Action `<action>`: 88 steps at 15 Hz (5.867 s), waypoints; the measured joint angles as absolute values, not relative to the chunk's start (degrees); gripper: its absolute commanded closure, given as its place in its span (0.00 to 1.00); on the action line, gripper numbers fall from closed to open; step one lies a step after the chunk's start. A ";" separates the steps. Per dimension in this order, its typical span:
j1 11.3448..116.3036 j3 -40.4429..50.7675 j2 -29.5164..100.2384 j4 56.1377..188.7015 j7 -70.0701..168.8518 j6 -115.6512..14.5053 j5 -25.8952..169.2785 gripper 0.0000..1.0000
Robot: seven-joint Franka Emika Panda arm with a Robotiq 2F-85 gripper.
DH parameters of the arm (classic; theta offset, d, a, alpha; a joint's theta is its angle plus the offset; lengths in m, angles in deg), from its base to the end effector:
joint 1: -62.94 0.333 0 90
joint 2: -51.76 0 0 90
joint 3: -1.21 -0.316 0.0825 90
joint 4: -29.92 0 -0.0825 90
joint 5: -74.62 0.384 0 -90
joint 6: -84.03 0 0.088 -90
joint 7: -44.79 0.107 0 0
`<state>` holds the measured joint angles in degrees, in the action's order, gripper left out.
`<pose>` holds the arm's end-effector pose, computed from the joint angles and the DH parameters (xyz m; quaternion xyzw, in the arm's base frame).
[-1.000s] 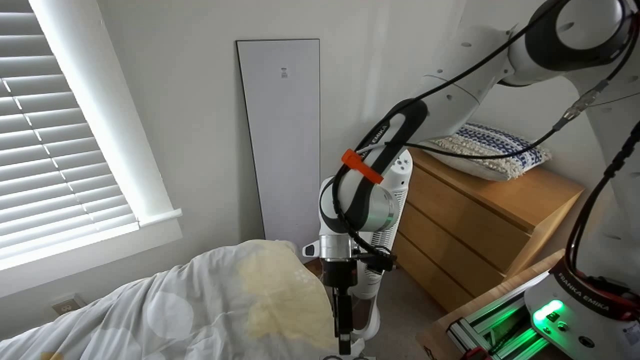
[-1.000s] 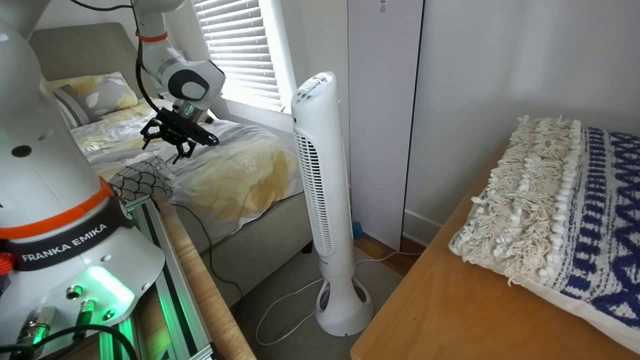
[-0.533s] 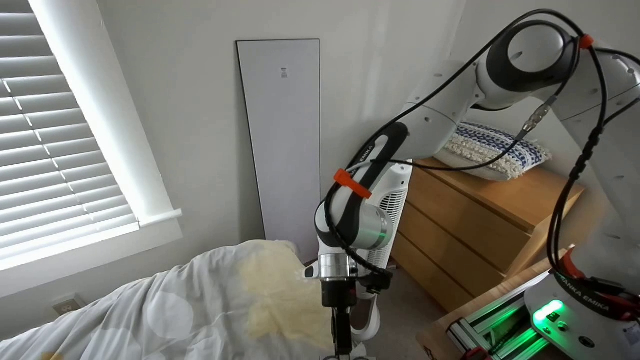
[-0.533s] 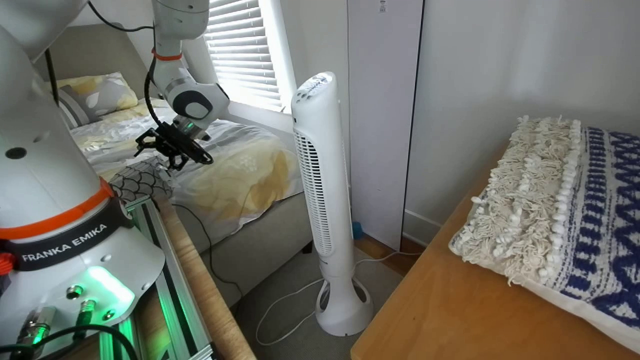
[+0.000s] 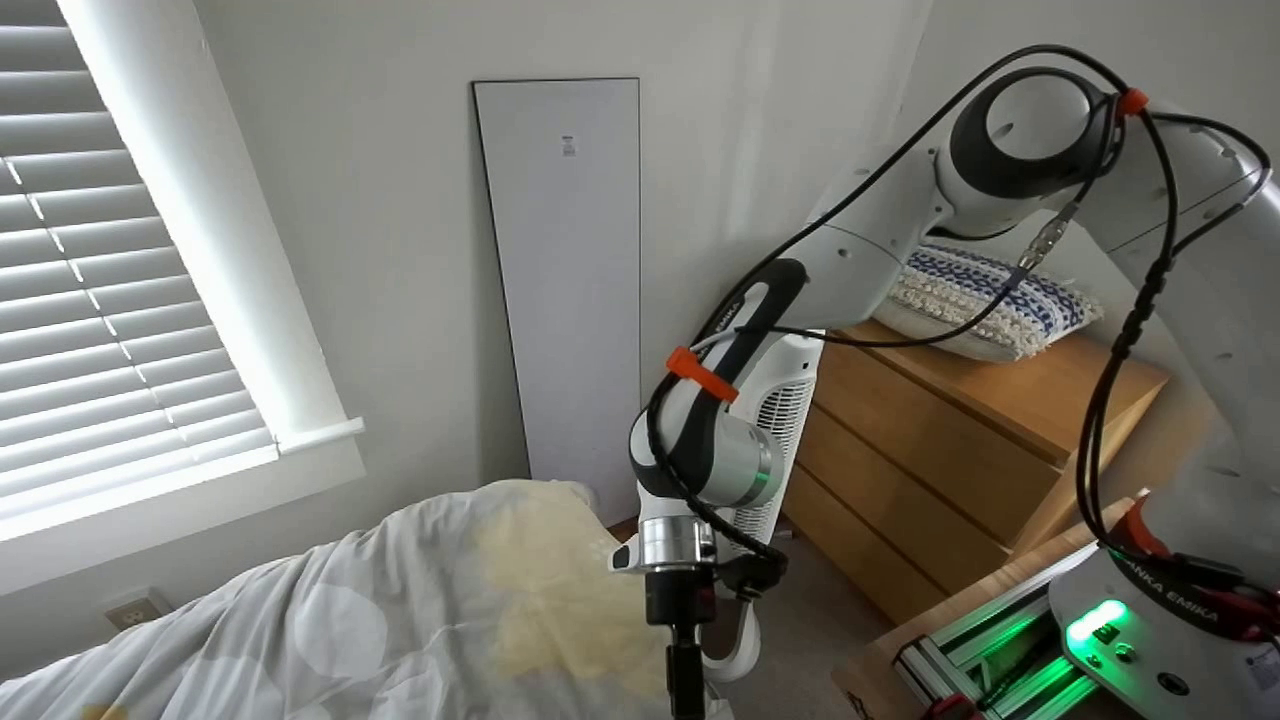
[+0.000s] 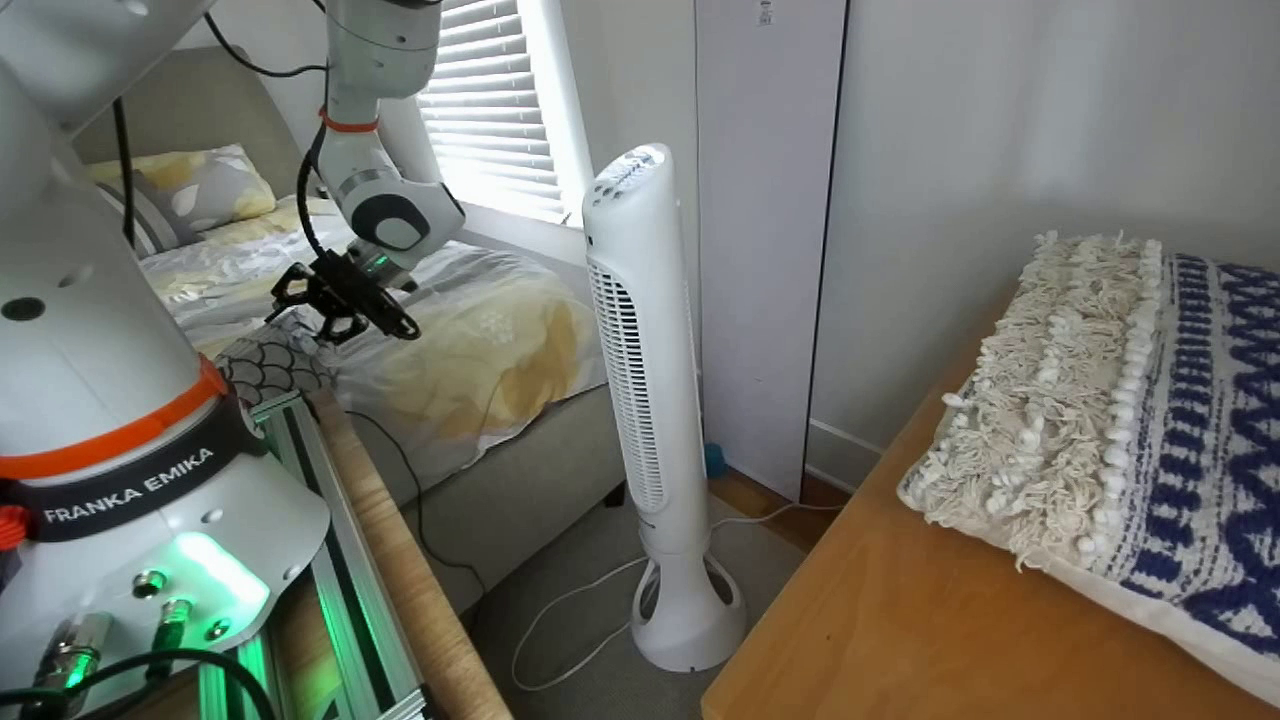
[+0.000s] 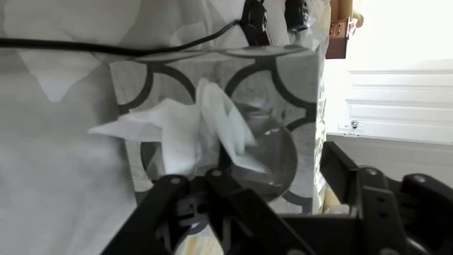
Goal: Put the napkin box on the cabinet on the right
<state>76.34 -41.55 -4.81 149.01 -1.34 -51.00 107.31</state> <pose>0.2326 0.4609 0.0545 -0.7192 -0.4619 0.3058 0.4194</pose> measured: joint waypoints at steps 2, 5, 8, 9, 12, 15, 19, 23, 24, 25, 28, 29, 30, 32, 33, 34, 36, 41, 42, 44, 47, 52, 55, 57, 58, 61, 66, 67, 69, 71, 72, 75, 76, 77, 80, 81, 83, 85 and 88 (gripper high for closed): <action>75.69 -42.24 -4.79 149.01 -0.97 -50.86 107.30 0.81; 74.73 -43.44 -4.69 149.02 0.26 -50.41 107.29 0.99; 74.18 -44.36 -4.33 149.02 2.05 -48.91 106.98 1.00; 74.08 -44.60 -4.02 149.02 2.84 -48.40 106.85 1.00; 74.00 -45.04 -1.38 149.35 8.43 -46.59 105.76 0.99; 73.81 -46.15 5.33 150.90 18.71 -42.31 104.68 0.99; 71.64 -50.29 17.39 153.37 33.23 -33.52 104.75 0.99; 65.87 -55.90 29.90 154.53 44.39 -21.61 104.28 0.99; 64.32 -56.50 33.08 154.72 45.59 -18.37 103.91 0.99; 62.93 -56.64 36.14 154.86 46.18 -15.24 103.06 0.99; 64.31 -50.55 43.81 154.94 46.03 -8.24 99.07 0.96; 65.42 -48.02 45.48 155.18 45.91 -8.07 97.13 0.96; 66.27 -46.10 46.62 155.47 45.68 -8.07 96.00 0.96; 66.89 -44.68 47.70 156.04 45.49 -8.08 95.44 0.96; 67.06 -44.62 47.84 156.18 45.49 -8.10 95.41 0.96; 67.26 -44.62 47.88 156.23 45.49 -8.11 95.40 0.96; 67.55 -44.61 47.89 156.26 45.49 -8.12 95.40 0.99; 71.95 -35.31 49.93 156.39 46.59 -13.89 95.85 0.99; 72.14 -32.95 51.50 156.87 46.50 -14.41 96.31 0.99; 72.38 -27.99 55.96 158.69 46.28 -14.68 97.35 0.99; 72.74 -21.29 64.44 162.94 46.64 -14.68 97.64 0.99; 72.55 -14.49 79.32 171.86 51.11 -14.68 95.95 0.99; 71.04 -10.46 88.38 177.43 53.54 -14.65 93.63 0.99; 68.66 -7.65 94.40 181.29 54.78 -14.40 90.92 0.99; 66.98 -6.09 97.47 183.20 55.14 -13.98 89.33 0.99; 61.20 -2.06 104.62 187.21 56.07 -13.14 84.97 0.99; 53.43 1.28 108.53 187.38 56.65 -13.17 80.47 0.96; 53.76 1.16 108.45 187.43 56.67 -13.17 80.48 0.96; 54.22 0.95 108.26 187.43 56.72 -13.17 80.48 0.96; 54.30 0.95 108.24 187.43 56.72 -13.17 80.48 0.99; 54.31 0.93 108.22 187.43 56.72 -13.17 80.48 0.99; 53.74 1.49 107.90 187.47 56.72 -14.62 80.18 0.99; 53.00 2.24 107.44 187.53 56.74 -16.15 79.84 0.99; 51.94 3.41 106.72 187.63 56.75 -18.20 79.52 0.99; 47.22 8.39 102.72 187.85 56.80 -27.62 79.15 0.99; 45.49 10.00 100.90 187.87 56.82 -30.85 79.11 0.99; 42.24 12.81 96.63 187.83 56.92 -36.94 79.10 0.99; 39.48 14.96 91.62 187.65 57.23 -41.71 79.10 0.99; 36.43 16.54 83.83 187.40 60.02 -47.79 79.17 0.99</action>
